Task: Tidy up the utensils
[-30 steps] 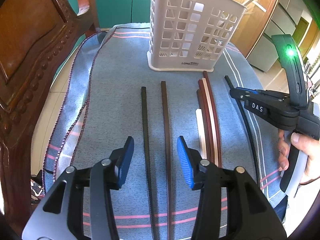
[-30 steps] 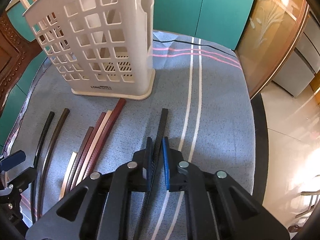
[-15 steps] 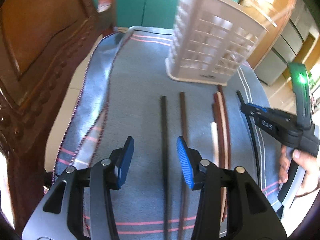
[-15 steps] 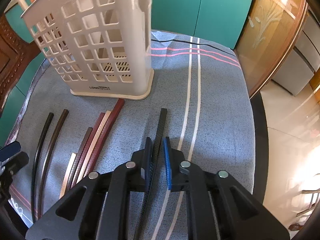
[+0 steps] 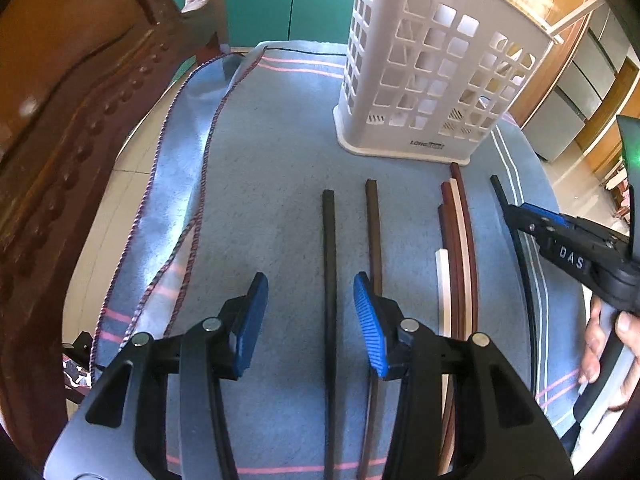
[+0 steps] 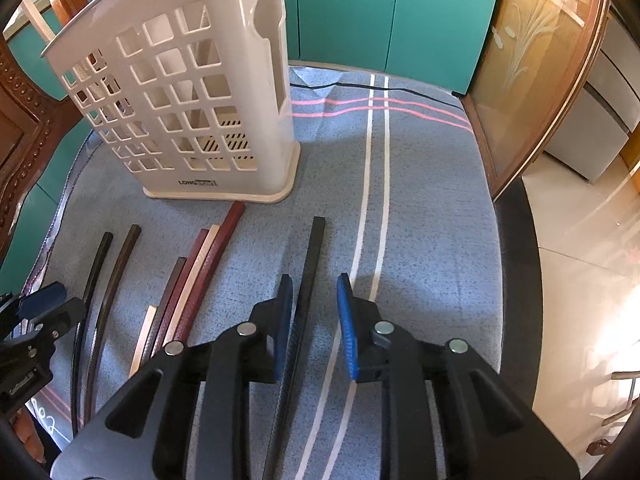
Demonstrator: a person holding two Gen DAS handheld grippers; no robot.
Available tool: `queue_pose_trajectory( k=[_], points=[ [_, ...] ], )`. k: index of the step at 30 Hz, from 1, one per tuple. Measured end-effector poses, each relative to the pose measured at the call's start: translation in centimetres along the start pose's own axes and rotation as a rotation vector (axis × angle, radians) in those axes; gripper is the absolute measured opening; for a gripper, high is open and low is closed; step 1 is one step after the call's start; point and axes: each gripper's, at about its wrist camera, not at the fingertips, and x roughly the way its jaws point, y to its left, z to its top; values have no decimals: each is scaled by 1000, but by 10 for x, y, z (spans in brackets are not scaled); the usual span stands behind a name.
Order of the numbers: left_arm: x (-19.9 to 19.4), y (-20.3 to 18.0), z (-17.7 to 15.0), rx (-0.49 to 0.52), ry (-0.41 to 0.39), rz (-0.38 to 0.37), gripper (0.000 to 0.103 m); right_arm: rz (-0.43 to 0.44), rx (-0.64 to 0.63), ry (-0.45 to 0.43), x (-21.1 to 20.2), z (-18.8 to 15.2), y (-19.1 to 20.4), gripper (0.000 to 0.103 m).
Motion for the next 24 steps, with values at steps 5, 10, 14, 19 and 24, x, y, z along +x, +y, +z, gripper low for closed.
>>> queue_pose_trajectory(
  k=[5,10,14,19,24],
  points=[
    [8,-8,2,20,11,34,45,-7,-9,6,0,-5,6,29],
    [11,-6,2,21,10,45,45,-9,-14,9,2,-6,8,29],
    [12,-5,3,23,7,53,45,-15,-20,12,4,-7,11,31],
    [13,-8,3,37,5,67,46,-22,-30,10,6,-10,16,35],
    [13,-8,3,41,4,69,47,-27,-32,12,6,-11,20,35]
  ],
)
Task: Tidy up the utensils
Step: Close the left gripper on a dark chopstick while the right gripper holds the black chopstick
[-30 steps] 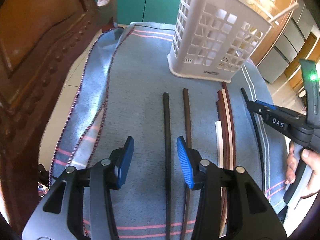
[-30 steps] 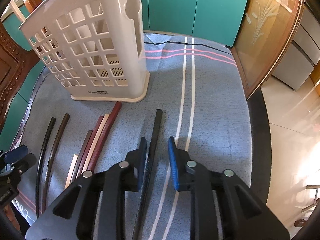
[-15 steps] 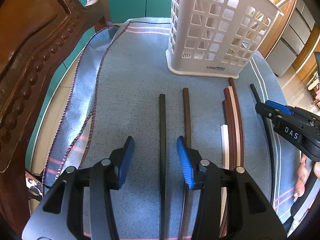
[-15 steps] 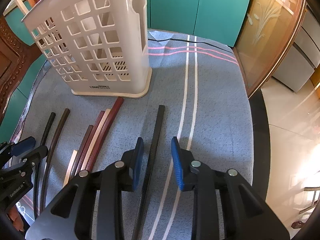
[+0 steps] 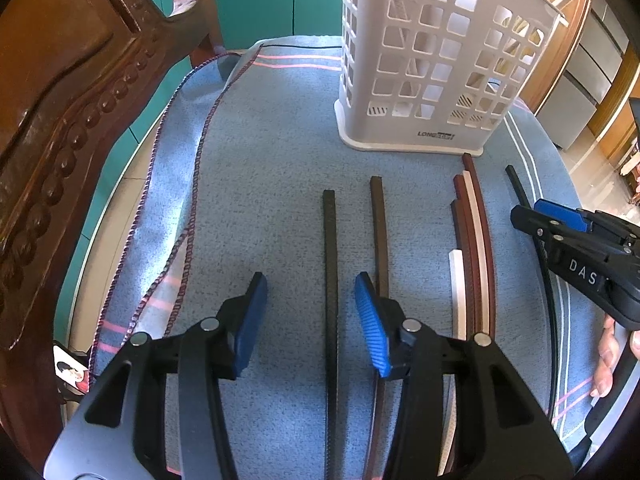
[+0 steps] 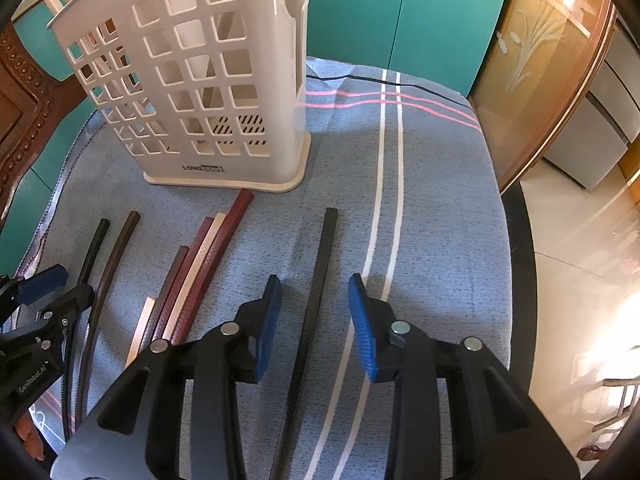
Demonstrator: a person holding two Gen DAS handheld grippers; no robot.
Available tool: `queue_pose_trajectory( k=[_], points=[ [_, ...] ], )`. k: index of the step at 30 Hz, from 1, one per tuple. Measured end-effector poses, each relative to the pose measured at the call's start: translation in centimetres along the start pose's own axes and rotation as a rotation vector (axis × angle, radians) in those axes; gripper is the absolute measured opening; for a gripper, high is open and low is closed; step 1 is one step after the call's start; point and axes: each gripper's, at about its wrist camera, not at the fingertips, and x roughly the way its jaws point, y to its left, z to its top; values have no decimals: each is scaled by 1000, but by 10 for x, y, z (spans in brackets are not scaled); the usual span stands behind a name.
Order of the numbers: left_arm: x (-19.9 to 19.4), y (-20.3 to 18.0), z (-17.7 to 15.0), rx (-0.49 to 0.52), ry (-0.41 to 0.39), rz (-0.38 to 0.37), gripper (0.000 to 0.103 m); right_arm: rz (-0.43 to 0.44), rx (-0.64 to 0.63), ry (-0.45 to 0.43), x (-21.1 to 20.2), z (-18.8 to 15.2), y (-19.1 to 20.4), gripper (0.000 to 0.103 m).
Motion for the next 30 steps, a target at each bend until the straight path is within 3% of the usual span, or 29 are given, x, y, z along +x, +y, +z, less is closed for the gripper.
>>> queue_pose_trajectory(
  k=[12,21,27,30],
  points=[
    [0,-5,-2,17,-4,9,52,-6,-3,-3,-1,-2,5,35],
    [11,2,18,5,16,-44,55,-7,0,-3,-2,-1,3,35],
    [21,-4,35,52,70,-26,55,3,7,1,-2,5,5,35],
    [29,-6,51,117,123,-56,56,20,29,3,-3,10,0,35]
  ],
)
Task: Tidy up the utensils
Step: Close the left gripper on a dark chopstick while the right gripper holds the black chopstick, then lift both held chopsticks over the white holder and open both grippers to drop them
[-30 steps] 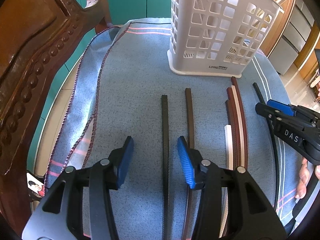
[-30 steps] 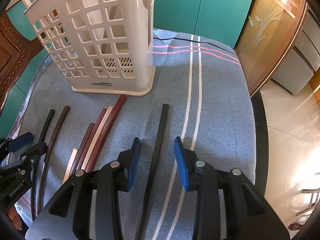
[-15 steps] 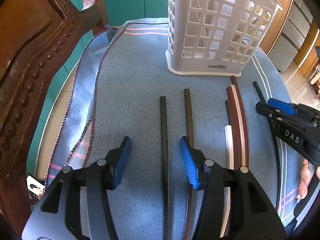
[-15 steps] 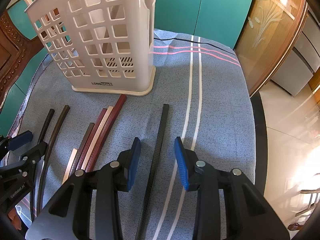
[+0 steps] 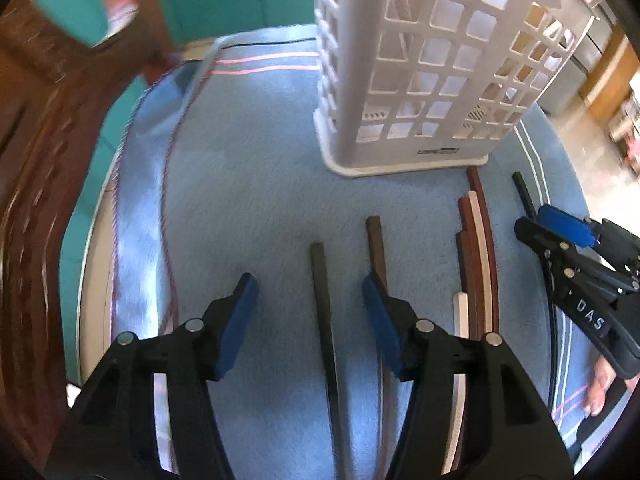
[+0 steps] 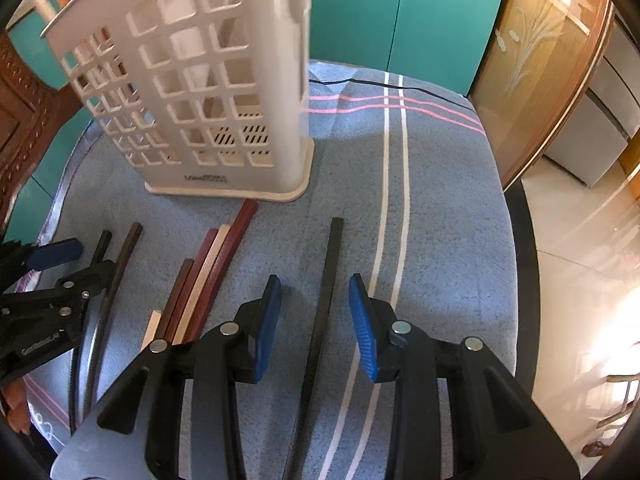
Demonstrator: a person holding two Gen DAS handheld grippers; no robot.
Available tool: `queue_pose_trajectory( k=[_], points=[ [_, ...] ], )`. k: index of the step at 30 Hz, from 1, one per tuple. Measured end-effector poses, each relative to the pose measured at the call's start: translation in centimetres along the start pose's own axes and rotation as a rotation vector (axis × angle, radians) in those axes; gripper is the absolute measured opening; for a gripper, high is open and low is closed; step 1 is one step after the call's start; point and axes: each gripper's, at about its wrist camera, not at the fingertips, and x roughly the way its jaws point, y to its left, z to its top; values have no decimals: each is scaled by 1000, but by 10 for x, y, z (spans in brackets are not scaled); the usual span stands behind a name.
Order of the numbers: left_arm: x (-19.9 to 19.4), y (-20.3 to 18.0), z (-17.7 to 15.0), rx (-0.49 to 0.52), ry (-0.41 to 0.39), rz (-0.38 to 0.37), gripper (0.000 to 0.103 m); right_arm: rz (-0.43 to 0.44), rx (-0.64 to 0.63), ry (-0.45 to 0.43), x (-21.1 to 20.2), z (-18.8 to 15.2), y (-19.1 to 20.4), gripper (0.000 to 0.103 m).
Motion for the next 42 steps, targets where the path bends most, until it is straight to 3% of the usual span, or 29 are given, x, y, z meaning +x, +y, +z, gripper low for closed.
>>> queue_pose_trajectory(
  k=[4,10,15,18,22,31,35,39,42],
  points=[
    [2,2,5,22,2,1,57,38,57,4,-3,7,-17,35],
    [-3,-7,-9,-10,-8,13,56,-3,49,14,5,12,-19,35],
    [-9,-3,-20,-49,-43,30,34,-59,-6,-2,11,10,-4,35],
    [-7,7,-17,-56,-55,40,25,-37,-9,5,11,10,1,21],
    [-8,0,-17,-51,-67,44,9,-22,-34,4,10,9,12,10],
    [-3,-17,-15,-57,-78,84,8,-3,-31,-6,8,7,3,10],
    [-1,-34,-18,-51,-75,90,8,-10,-24,-3,6,2,-5,14],
    [-6,-42,-27,-50,-71,81,12,-19,6,-4,7,3,-12,28],
    [-6,-37,-27,-51,-69,68,12,-22,9,-6,9,6,-14,28]
  ],
)
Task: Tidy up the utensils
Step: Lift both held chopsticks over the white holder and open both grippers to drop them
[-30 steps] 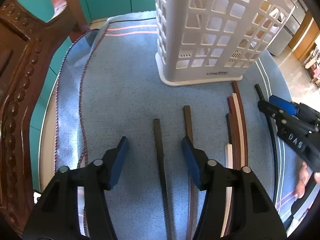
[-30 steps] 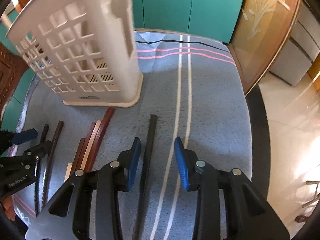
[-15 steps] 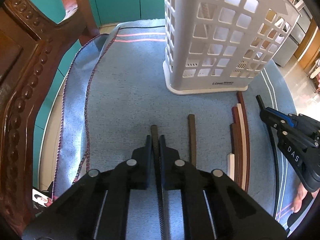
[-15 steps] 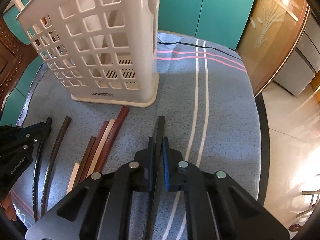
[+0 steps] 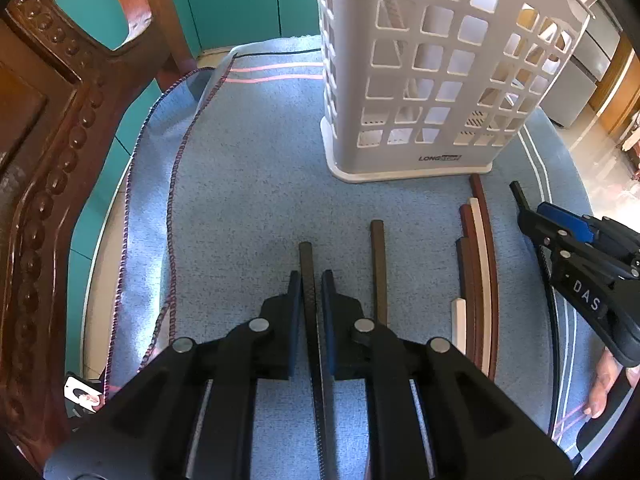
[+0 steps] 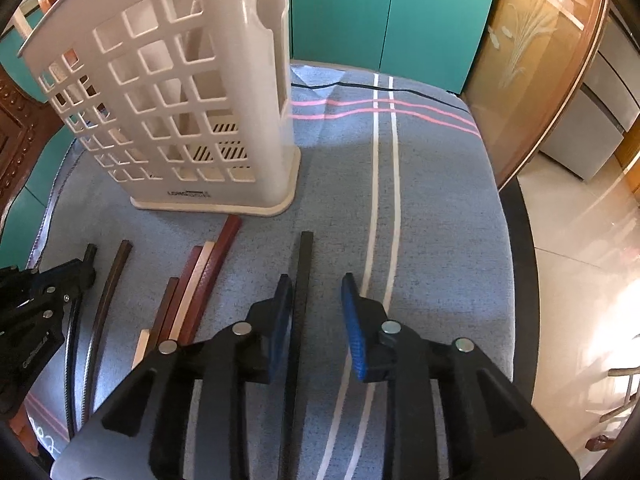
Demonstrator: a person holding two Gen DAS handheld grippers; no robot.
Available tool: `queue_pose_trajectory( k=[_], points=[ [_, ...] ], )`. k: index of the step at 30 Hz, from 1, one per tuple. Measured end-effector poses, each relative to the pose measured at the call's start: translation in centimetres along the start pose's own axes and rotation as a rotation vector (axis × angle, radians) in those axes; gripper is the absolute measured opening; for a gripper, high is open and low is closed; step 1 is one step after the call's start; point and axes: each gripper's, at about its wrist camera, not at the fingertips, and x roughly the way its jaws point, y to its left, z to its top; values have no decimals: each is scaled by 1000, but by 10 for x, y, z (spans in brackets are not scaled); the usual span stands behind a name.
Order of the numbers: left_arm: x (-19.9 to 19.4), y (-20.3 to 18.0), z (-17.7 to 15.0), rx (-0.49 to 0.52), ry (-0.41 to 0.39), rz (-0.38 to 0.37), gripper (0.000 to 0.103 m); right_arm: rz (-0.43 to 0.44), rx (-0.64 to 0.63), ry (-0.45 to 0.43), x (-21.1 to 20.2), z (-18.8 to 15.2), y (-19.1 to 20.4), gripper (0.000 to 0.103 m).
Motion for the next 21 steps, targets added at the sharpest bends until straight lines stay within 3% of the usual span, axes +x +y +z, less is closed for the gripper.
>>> queue_pose_trajectory(
  k=[2,7,15,21],
  points=[
    [2,4,0,2,0,-4,12,-4,-3,-1,1,1,0,28],
    [6,14,1,2,-1,-9,12,26,-8,-1,3,3,2,9],
    [1,22,0,-54,-14,-44,7,61,12,-29,-3,1,6,7],
    [-33,18,-2,-39,-124,-49,7,119,10,-116,-42,4,1,7]
  ],
)
